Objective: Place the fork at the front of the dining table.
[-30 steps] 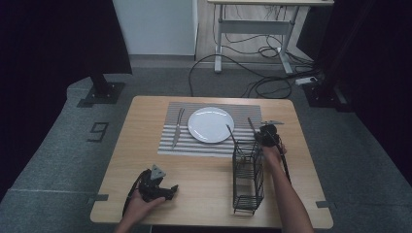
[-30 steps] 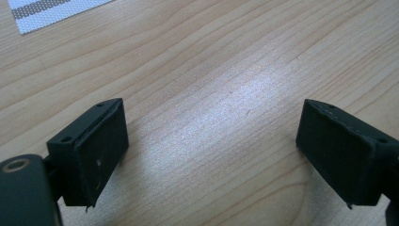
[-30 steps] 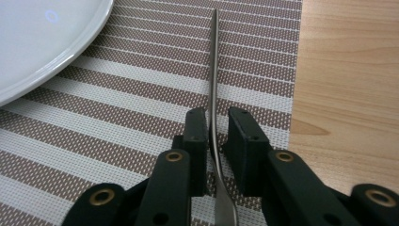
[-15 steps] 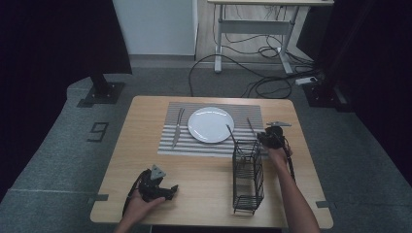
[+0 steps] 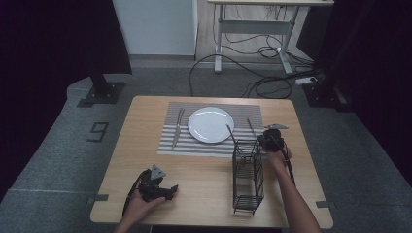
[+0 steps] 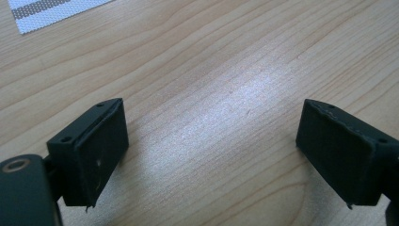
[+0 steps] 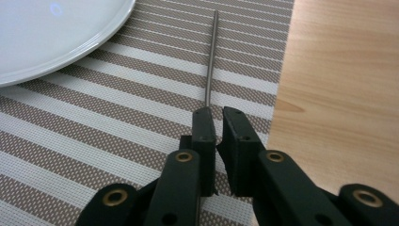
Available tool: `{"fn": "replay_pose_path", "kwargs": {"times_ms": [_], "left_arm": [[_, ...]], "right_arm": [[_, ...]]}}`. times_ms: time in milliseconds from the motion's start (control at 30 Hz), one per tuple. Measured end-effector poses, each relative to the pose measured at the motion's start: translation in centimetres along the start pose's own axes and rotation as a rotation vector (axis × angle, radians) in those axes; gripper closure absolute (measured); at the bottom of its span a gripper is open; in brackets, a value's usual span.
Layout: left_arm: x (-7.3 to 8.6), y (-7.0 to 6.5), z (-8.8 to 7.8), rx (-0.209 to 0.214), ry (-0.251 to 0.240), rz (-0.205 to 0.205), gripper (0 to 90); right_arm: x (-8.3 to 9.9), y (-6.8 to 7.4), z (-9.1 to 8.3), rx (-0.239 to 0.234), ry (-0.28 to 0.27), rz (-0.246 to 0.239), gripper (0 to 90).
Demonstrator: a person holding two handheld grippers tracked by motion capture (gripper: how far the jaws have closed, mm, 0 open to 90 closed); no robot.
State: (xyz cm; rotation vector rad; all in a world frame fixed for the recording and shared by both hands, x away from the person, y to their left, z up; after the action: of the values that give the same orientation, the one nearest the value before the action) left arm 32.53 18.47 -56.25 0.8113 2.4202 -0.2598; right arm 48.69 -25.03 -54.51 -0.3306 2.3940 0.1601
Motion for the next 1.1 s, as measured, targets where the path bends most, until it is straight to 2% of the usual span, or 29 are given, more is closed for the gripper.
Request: {"fn": "replay_pose_path", "kwargs": {"times_ms": [167,233,433,600,667,767,900,967,1100], "left_arm": [[0.0,0.0,0.0,0.0,0.0,0.0,9.6],[0.0,0.0,0.0,0.0,0.0,0.0,9.5],[0.0,0.0,0.0,0.0,0.0,0.0,9.5],[0.0,0.0,0.0,0.0,0.0,0.0,9.5],[0.0,0.0,0.0,0.0,0.0,0.0,9.5],[0.0,0.0,0.0,0.0,0.0,0.0,9.5],[0.0,0.0,0.0,0.0,0.0,0.0,9.6],[0.0,0.0,0.0,0.0,0.0,0.0,9.6],[0.0,0.0,0.0,0.0,0.0,0.0,9.5]], "right_arm": [[0.5,-0.9,0.1,-0.005,0.023,0.029,83.7],[0.6,-1.3,0.2,-0.026,0.021,0.059,83.4],[0.9,-1.7,0.1,-0.026,0.012,0.08,79.8],[1.4,-2.4,0.1,-0.047,0.015,0.11,79.8],[1.6,-2.4,0.1,-0.055,0.018,0.119,81.8],[1.6,-2.1,0.0,-0.102,0.013,0.15,82.0],[1.6,-0.9,0.3,-0.135,0.03,0.127,81.3],[1.3,-0.9,-0.1,-0.125,0.013,0.114,78.2],[0.9,-2.1,-1.9,-0.1,-0.041,0.14,71.5]]}}
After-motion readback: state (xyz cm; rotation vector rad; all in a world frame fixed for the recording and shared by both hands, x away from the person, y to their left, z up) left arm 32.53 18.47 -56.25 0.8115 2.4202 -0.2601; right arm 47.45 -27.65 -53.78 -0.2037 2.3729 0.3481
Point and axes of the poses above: each handheld gripper's, and its own axes: z roughly forward along the jaws, x roughly out of its underside, y roughly to its left, the point moved 2 cm from there along z, roughly forward along the jaws, and after that the axes turned 8 degrees about y, right-handed, at the moved point
